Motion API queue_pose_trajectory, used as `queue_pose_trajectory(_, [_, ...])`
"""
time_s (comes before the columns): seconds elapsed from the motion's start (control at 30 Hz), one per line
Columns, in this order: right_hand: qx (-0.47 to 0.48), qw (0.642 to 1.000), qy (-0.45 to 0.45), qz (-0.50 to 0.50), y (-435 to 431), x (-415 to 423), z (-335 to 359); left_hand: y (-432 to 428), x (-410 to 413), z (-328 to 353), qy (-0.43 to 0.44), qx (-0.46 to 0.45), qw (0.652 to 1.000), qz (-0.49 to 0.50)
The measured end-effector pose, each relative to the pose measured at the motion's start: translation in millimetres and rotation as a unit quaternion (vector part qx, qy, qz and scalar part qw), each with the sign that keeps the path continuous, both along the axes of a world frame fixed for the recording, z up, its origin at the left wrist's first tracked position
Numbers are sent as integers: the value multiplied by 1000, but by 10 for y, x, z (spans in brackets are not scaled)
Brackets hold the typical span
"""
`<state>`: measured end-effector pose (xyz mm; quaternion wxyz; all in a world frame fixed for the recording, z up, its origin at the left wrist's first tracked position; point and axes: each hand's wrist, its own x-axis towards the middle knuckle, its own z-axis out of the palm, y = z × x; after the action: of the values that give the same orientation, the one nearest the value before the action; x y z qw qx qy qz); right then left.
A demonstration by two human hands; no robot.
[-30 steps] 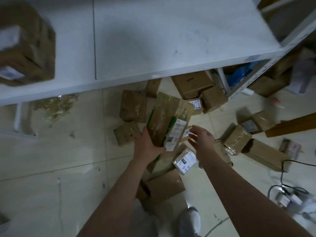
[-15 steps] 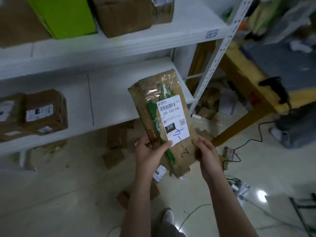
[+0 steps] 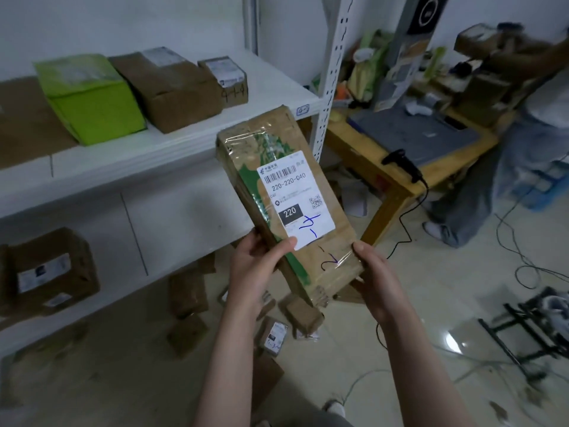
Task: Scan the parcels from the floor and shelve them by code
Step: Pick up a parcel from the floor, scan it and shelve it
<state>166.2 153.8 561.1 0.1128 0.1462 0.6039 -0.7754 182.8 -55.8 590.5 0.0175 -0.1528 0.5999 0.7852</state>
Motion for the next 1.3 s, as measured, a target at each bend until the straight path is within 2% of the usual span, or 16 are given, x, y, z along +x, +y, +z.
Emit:
queue_pose_trajectory(0.23, [-51, 995, 56, 68, 237, -19, 230, 191, -12, 299, 22, 14, 999, -31])
queue_pose_trajectory(0.4, [-46, 995, 60, 58, 633, -94, 310, 601, -127, 383, 16, 7, 999, -49])
queue_pose_trajectory(0.77, [-2, 998, 51, 32, 2229, -483, 368, 2123, -532, 437, -17, 49, 998, -29])
queue_pose_trajectory(0.93, [3, 998, 54, 42, 2718, -649, 346, 2585, -691, 428, -17, 40, 998, -53])
queue_pose_trajectory(1.1, [-32, 999, 35, 27, 2812, -914, 280, 2757, -943, 434, -37, 24, 998, -42])
queue_pose_trajectory(1.3, [-23, 999, 22, 0, 2590, -1400, 327, 2640, -1395, 320, -56, 33, 998, -13])
